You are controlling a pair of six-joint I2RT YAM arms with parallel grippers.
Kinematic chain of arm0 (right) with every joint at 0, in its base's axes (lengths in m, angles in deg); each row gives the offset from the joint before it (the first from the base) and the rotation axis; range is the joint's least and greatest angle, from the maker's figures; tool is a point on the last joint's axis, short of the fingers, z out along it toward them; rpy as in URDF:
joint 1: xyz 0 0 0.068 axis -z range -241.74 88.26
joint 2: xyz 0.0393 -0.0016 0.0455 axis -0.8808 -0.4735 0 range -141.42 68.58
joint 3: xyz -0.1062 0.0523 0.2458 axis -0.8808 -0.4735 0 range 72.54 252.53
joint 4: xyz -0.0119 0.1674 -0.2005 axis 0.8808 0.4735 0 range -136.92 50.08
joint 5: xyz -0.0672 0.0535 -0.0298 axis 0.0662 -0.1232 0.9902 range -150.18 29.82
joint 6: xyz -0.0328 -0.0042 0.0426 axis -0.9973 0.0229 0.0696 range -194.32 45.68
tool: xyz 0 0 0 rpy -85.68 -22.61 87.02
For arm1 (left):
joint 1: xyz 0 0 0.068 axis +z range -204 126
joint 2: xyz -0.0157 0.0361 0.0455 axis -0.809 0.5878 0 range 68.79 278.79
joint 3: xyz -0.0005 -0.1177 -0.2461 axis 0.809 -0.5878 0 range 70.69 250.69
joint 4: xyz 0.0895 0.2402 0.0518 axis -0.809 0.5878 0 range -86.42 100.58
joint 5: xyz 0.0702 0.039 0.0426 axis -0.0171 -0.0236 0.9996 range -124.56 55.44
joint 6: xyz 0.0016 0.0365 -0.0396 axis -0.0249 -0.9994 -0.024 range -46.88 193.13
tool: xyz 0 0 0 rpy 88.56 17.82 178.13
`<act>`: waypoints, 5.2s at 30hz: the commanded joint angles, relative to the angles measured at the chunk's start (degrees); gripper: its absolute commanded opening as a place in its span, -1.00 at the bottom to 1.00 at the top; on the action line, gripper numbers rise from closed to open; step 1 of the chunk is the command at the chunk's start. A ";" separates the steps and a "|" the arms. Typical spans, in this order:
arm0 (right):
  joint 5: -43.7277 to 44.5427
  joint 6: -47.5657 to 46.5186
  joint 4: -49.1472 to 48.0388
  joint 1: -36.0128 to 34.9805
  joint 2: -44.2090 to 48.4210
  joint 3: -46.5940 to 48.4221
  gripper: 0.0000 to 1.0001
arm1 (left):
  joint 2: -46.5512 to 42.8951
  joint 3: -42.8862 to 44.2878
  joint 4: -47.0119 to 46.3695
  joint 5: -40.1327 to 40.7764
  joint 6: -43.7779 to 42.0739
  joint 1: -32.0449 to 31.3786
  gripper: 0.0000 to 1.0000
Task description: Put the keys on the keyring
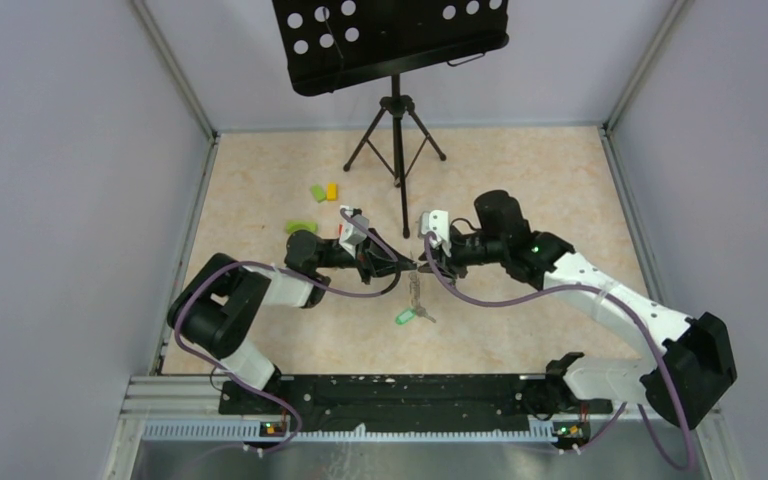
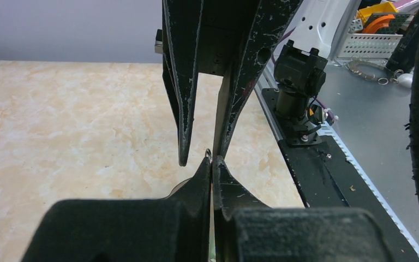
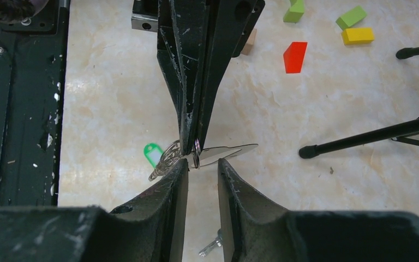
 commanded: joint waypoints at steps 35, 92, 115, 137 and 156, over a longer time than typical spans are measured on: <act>8.56 -8.95 16.75 -1.34 -4.72 13.36 -1.00 | -5.16 0.12 -6.15 -2.72 -11.92 0.18 -0.36; 32.69 -5.68 31.89 -16.79 -16.43 30.46 -1.00 | -1.11 1.79 -0.09 -5.45 -21.12 -1.43 -0.53; 23.78 -2.86 25.36 -10.66 -10.56 24.80 -1.00 | -2.09 -0.37 -5.56 -3.86 -16.04 -1.07 -1.00; 11.19 -2.59 16.58 -5.41 -3.41 13.13 -0.48 | -3.07 -0.84 -12.06 -2.08 -8.47 -1.04 -1.00; 7.19 -3.03 12.04 -4.28 -1.23 9.14 -0.37 | -2.34 -0.82 -14.61 -1.24 -5.37 -1.00 -1.00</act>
